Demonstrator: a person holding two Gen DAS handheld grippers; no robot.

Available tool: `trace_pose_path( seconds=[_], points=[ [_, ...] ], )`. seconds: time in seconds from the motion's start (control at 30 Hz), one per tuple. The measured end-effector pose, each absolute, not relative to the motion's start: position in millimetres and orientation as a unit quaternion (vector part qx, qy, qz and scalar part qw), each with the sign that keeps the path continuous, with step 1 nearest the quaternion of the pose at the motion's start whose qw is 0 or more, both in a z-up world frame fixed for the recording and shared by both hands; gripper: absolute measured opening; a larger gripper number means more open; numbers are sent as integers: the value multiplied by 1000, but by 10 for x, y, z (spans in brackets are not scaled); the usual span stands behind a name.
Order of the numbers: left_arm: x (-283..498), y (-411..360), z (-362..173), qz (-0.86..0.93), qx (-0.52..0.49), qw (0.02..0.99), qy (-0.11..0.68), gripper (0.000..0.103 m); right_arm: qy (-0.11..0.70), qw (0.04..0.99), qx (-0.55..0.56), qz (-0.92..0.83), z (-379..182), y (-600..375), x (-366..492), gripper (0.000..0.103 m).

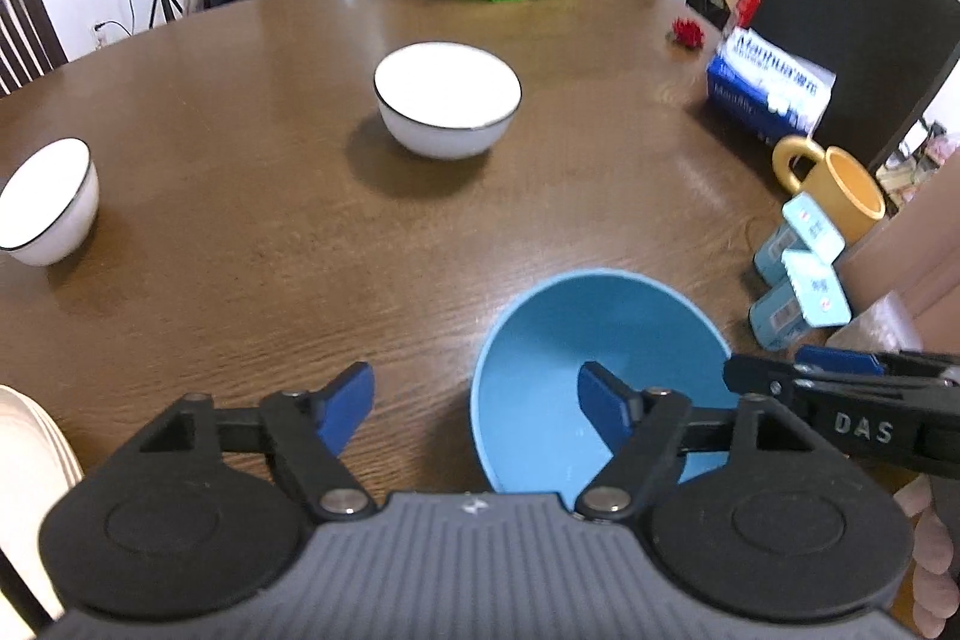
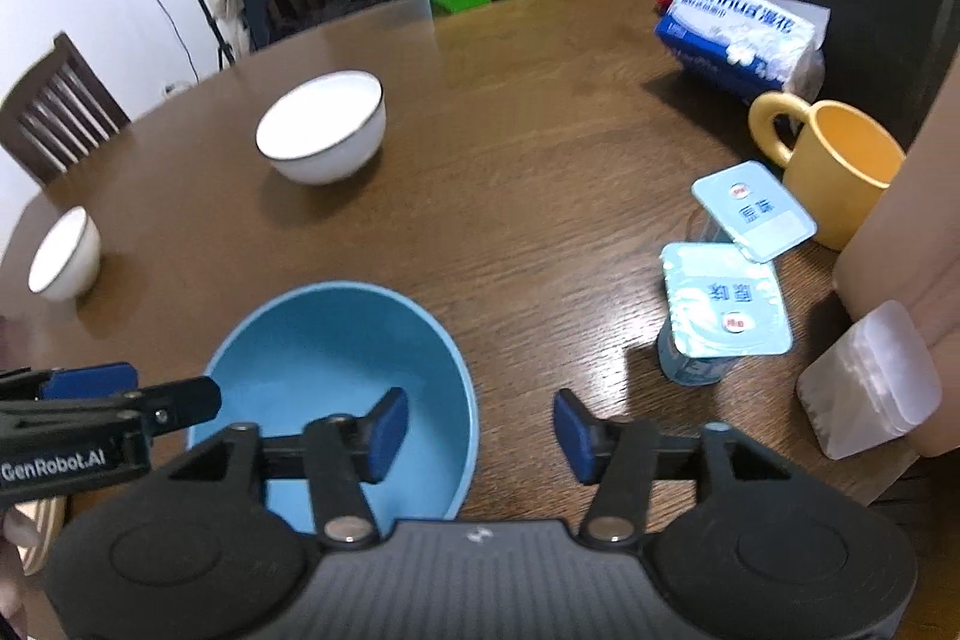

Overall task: Organize plates and bowls
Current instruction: 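Lower the blue bowl beside the plates and open both grippers, then move both open grippers away toward the small white bowls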

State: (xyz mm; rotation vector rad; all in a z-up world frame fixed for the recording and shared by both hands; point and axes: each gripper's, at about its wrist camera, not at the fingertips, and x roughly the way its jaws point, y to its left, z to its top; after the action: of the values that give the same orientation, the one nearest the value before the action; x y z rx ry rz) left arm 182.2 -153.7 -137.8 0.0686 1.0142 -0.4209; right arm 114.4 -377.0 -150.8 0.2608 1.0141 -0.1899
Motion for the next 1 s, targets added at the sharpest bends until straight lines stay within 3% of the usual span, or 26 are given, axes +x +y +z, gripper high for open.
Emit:
trace_pose_path(
  seconds=[0.27,0.37,0.53,1.0],
  points=[
    [1753,-1414,-1238,-195,13,865,461,96,457,873,142,-96,-1347,-3815,935,83],
    [1714,-1372,-1171,-194,12,872,450,101,453,875,144,-93,-1305,-3814,916,87],
    [1685,-1250,-1091,-186,5,881,434,103,446,879,143,-89,-1244,-3780,936,103],
    [1750,-748,-984,-144,-35,896,419,103,448,884,125,-50,-1170,-3482,1189,103]
  ],
)
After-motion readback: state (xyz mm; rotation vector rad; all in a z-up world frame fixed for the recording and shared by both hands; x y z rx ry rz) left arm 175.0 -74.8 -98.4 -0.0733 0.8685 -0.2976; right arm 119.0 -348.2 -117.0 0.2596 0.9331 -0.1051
